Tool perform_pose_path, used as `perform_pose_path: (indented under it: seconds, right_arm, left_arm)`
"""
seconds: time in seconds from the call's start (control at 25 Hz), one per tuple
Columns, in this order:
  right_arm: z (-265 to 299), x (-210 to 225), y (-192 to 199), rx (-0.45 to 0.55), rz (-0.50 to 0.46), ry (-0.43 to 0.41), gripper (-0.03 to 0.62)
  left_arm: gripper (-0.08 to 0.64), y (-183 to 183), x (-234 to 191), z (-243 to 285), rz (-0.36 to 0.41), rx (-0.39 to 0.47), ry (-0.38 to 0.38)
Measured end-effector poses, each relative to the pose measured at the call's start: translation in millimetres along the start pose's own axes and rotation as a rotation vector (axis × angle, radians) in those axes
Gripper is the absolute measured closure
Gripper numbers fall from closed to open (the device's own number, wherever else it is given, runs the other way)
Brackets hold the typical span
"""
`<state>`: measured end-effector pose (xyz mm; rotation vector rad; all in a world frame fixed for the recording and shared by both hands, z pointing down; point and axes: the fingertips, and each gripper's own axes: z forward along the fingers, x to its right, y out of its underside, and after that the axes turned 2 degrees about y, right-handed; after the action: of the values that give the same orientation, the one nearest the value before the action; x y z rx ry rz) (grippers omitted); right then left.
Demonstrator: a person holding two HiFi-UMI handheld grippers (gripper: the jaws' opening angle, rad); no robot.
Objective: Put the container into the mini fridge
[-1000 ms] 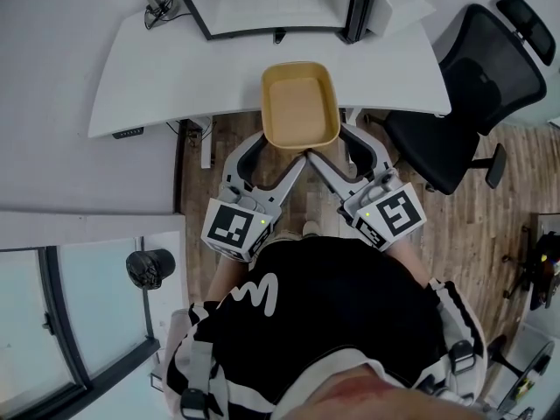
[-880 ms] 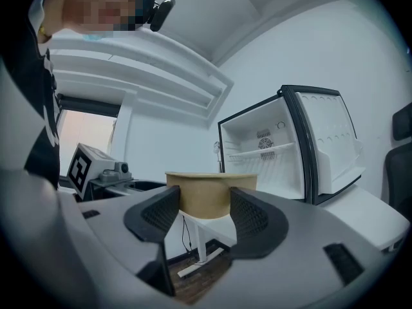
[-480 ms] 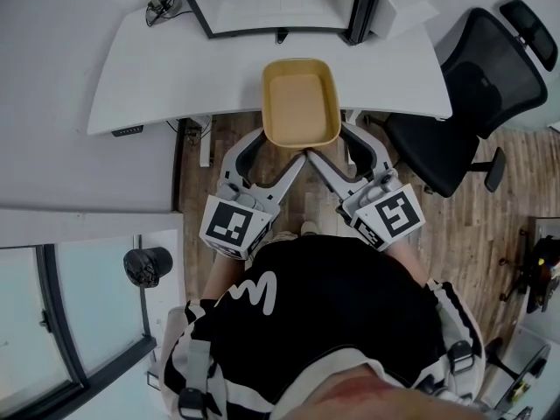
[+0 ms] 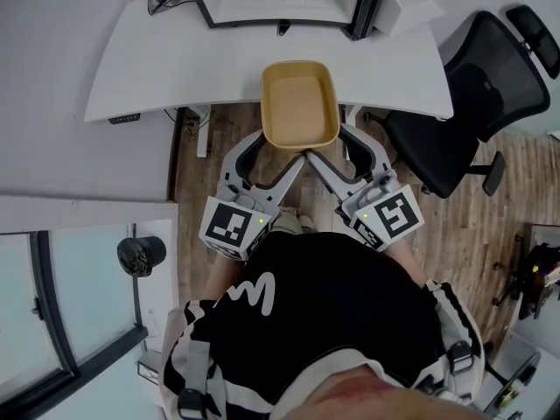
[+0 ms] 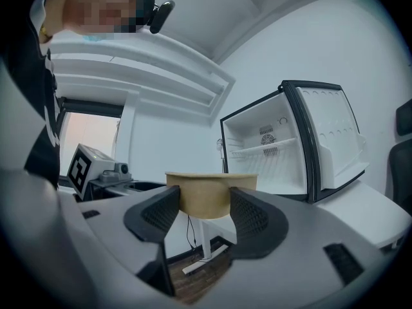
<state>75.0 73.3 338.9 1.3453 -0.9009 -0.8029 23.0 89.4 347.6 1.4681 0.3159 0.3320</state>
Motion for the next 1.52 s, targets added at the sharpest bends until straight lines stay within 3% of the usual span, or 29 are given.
perform_pose_path:
  seconds: [0.4, 0.88, 1.04, 1.2, 1.36, 1.52]
  right_arm:
    - [11, -8, 0, 0.008, -0.002, -0.021, 0.336]
    - [45, 14, -8, 0.024, -0.024, -0.003, 0.336]
    - [62, 26, -8, 0.019, -0.018, 0.004, 0.336]
    - [77, 40, -8, 0.016, -0.018, 0.012, 0.336]
    - [90, 53, -7, 0.017, -0.016, 0.020, 0.336]
    - [103, 65, -5, 0.008, -0.004, 0.029, 0.336]
  left_arm:
    - [0.275, 0, -11, -8, 0.005, -0.012, -0.018]
    - [0.275, -5, -44, 16, 0.002, -0.004, 0.015]
    - [0.275, -4, -61, 28, 0.001, -0.039, 0.017]
    - [0.275, -5, -75, 44, -0.007, 0.001, 0.039]
    - [0.275, -4, -88, 58, -0.007, -0.031, 0.041]
    - [0.275, -3, -99, 72, -0.013, 0.021, 0.059]
